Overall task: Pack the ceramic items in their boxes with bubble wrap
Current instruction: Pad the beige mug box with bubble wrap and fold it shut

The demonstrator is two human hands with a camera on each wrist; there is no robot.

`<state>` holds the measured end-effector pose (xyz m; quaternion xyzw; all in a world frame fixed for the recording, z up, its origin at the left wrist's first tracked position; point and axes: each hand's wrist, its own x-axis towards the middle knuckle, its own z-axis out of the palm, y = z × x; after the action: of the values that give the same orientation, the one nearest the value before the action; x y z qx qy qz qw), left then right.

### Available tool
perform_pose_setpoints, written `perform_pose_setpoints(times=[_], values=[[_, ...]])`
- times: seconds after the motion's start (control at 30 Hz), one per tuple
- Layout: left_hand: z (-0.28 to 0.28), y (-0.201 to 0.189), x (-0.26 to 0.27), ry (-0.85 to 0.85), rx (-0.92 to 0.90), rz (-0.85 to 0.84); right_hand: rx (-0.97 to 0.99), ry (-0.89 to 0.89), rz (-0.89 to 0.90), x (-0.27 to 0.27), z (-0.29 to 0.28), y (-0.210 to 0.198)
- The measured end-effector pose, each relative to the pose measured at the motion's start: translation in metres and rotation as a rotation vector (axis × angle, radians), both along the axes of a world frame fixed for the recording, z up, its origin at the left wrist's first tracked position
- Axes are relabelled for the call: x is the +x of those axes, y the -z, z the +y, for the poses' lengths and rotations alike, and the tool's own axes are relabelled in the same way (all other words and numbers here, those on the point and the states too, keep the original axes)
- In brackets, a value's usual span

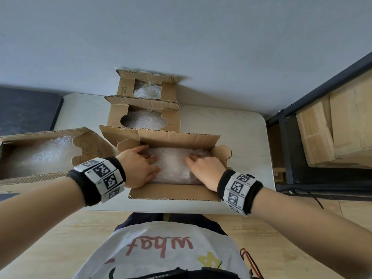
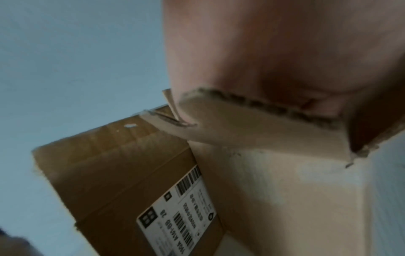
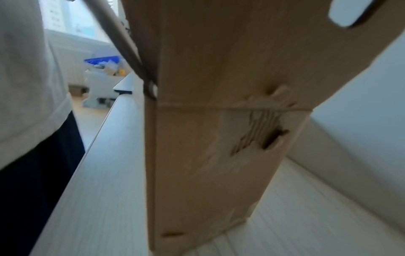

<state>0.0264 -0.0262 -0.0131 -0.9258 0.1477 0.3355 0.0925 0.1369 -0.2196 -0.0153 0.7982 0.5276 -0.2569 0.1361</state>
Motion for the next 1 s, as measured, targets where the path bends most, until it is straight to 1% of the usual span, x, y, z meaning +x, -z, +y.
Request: perform_pose_setpoints(times=[0.07, 0.13, 0.2, 0.27, 0.33, 0.43, 0.47, 0.6, 0.7, 0.77, 0.83, 0.9, 0.97, 1.0], values=[[0.005, -0.002, -0.002, -0.021, -0.093, -0.019, 0.015, 0.108, 0.156, 0.009, -0.001, -0.004], [0.009, -0.007, -0.005, -0.101, -0.235, 0.012, 0.021, 0.266, 0.344, 0.021, -0.004, -0.011], [0.009, -0.010, -0.009, -0.132, -0.322, 0.047, 0.052, 0.346, 0.421, 0.026, -0.006, -0.015], [0.009, -0.012, -0.010, -0.116, -0.338, 0.058, 0.020, 0.355, 0.410, 0.022, -0.006, -0.014], [0.011, -0.014, -0.010, -0.111, -0.367, 0.067, -0.022, 0.304, 0.352, 0.017, -0.005, -0.010], [0.014, -0.016, -0.011, -0.134, -0.452, 0.060, 0.022, 0.240, 0.252, 0.011, -0.005, -0.003], [0.015, -0.015, -0.012, -0.129, -0.451, 0.064, 0.042, 0.226, 0.224, 0.010, -0.005, -0.001], [0.010, -0.005, -0.018, -0.074, -0.295, 0.076, 0.050, 0.167, 0.113, 0.002, -0.001, 0.005], [0.002, 0.003, -0.018, -0.028, -0.197, 0.031, 0.030, 0.123, -0.015, -0.004, 0.007, 0.009], [-0.001, 0.006, -0.019, -0.019, -0.164, 0.013, 0.025, 0.107, -0.086, -0.009, 0.011, 0.011], [0.000, 0.007, -0.020, -0.024, -0.164, 0.002, 0.022, 0.101, -0.079, -0.008, 0.012, 0.009], [0.004, 0.004, -0.022, -0.045, -0.205, -0.016, 0.026, 0.112, 0.020, -0.002, 0.007, 0.000], [0.011, -0.002, -0.026, -0.088, -0.289, -0.098, 0.046, 0.126, 0.111, 0.009, -0.003, -0.016], [0.014, -0.005, -0.029, -0.107, -0.332, -0.151, 0.074, 0.111, 0.115, 0.014, -0.009, -0.025]])
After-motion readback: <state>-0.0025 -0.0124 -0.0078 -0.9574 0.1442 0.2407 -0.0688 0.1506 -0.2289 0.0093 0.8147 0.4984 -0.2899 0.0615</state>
